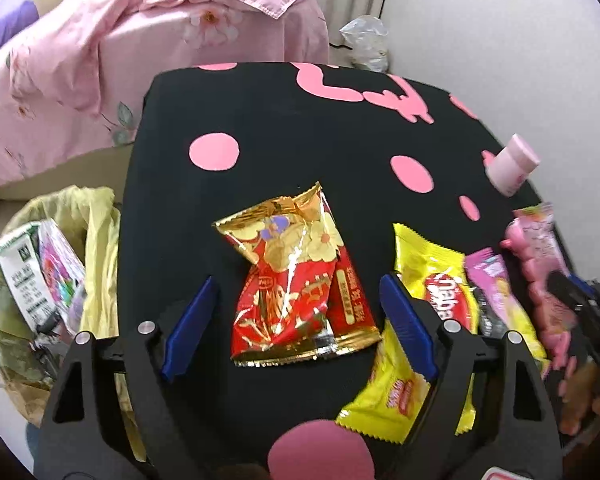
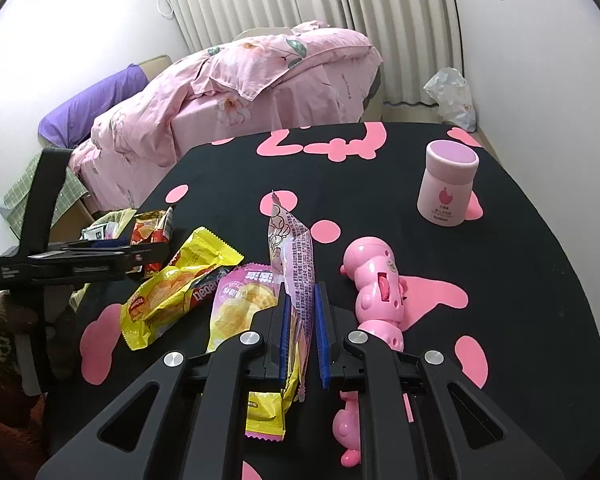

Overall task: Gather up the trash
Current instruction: 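Close the left tool on the red-gold snack bag and lift it, then carry the red-gold bag and pink packet to the trash bag and open both tools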

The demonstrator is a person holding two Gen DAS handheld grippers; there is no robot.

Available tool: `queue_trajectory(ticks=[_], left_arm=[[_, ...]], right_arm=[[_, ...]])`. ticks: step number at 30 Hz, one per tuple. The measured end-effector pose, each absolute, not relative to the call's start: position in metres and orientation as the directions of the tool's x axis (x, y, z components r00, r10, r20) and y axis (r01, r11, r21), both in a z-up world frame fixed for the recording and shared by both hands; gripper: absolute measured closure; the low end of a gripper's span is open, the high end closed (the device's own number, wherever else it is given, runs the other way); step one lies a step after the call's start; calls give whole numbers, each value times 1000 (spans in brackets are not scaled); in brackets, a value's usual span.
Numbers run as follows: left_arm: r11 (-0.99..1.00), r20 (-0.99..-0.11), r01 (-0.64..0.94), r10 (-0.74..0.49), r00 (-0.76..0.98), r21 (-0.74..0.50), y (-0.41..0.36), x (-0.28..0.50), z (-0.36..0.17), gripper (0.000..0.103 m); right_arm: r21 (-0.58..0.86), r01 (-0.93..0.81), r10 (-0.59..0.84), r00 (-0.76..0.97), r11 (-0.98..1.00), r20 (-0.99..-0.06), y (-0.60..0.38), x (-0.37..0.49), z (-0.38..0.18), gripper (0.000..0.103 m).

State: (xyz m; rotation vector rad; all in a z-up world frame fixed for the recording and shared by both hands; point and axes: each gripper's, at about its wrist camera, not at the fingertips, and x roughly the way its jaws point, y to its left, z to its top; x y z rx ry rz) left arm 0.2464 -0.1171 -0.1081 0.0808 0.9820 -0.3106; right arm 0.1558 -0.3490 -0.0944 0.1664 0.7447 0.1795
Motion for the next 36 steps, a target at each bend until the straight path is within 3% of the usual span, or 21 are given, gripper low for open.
queue_trajectory(ticks=[4,6,7,9,11,13,23,36], left_arm=[[948,-832,317,-148,534,35,-125,240,-113,29],[948,-827,313,-125,547,64,-123,233,-113,36],[953,-822,299,-129,554,52,-117,231,-111,40],[966,-812,258,-156,562,-7,-102,229,-107,58],[967,-805,234,-218,551,-101,-88,229,-102,62],[961,-795,227,-259,549,-157,-79,226,-98,63],[930,-696,325,-349,628,-174,-82,192,-47,64],[925,-579,350,-369,727,-150,-39,140,4,68]], right_arm=[[220,-101,224,726,970,-650,-349,152,-95,90],[225,-101,226,730,969,-644,-350,150,-94,90],[226,-101,226,733,969,-642,-350,149,-94,90],[228,-99,225,736,969,-638,-352,147,-93,90],[232,-95,224,740,968,-634,-354,145,-92,90],[237,-91,225,744,967,-629,-355,143,-90,90],[185,-130,214,798,974,-564,-339,121,-49,90],[87,-229,241,833,970,-499,-281,103,0,90]])
